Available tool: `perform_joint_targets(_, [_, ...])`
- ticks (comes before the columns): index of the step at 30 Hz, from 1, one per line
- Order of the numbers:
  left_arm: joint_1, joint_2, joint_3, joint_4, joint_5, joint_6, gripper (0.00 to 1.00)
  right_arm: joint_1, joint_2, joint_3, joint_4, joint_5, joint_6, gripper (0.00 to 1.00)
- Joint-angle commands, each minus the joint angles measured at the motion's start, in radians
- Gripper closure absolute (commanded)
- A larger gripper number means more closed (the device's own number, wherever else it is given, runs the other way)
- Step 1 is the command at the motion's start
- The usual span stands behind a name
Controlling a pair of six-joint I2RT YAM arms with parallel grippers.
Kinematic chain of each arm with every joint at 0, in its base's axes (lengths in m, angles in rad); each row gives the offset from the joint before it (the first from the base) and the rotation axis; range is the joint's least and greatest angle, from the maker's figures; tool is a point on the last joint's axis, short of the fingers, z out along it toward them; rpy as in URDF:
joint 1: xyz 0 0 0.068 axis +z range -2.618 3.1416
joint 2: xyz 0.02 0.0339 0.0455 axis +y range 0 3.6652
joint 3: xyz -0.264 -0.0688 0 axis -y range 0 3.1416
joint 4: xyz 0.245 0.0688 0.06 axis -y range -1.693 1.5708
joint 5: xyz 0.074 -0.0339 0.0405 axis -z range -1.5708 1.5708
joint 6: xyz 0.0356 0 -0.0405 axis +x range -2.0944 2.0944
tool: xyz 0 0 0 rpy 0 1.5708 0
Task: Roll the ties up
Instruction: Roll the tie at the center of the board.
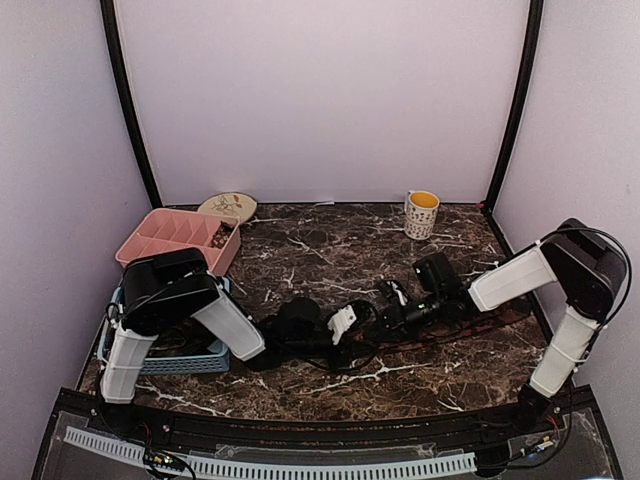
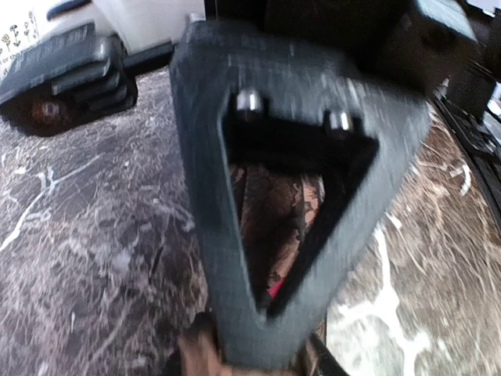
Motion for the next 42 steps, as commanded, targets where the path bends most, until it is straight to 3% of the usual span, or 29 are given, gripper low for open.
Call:
perform_joint_targets(1, [0.059,-0.071,-0.099,-0.168,0.033,0.064,0.67,-0.030,-0.040,-0.023,-0.061,0.019,-0.034,1.00])
perform_joint_targets(3, [0.071,-0.094,-0.113,-0.207,0.055,0.098,0.66,-0.037,-0.027,-0.028,-0.097,0.032,-0.059,1.00])
perform_joint_targets(9, [0.075,-0.114,-0.117,-0.233,0.146,0.152,0.50,-0.039,0.037,-0.050,-0.112,0.058,-0.100,1.00])
perform_joint_targets(19, [0.068,-0.086,-0.183,0.062,0.245,0.059,0.28,-0.039,0.071,-0.100,-0.113,0.117,-0.141,1.00])
perform_joint_targets(27, [0.059,0.027,-0.096,0.193,0.235,0.043,0.26,-0.039,0.090,-0.080,-0.103,0.116,-0.130,1.00])
perform_joint_targets(34, [0.052,0.053,0.002,-0.014,0.305,0.127,0.34,-0.035,0.084,-0.071,-0.069,0.099,-0.098,1.00])
perform_joint_targets(36, [0.052,0.039,-0.003,-0.082,0.302,0.157,0.49,-0.029,0.078,-0.067,-0.056,0.093,-0.082,1.00])
perform_joint_targets(40, [0.062,-0.024,-0.073,-0.145,0.261,0.198,0.68,-0.007,0.063,-0.047,-0.049,0.091,-0.059,0.99])
perform_joint_targets(42, [0.073,-0.054,-0.094,-0.200,0.254,0.216,0.74,-0.001,0.056,-0.034,-0.065,0.092,-0.063,0.89])
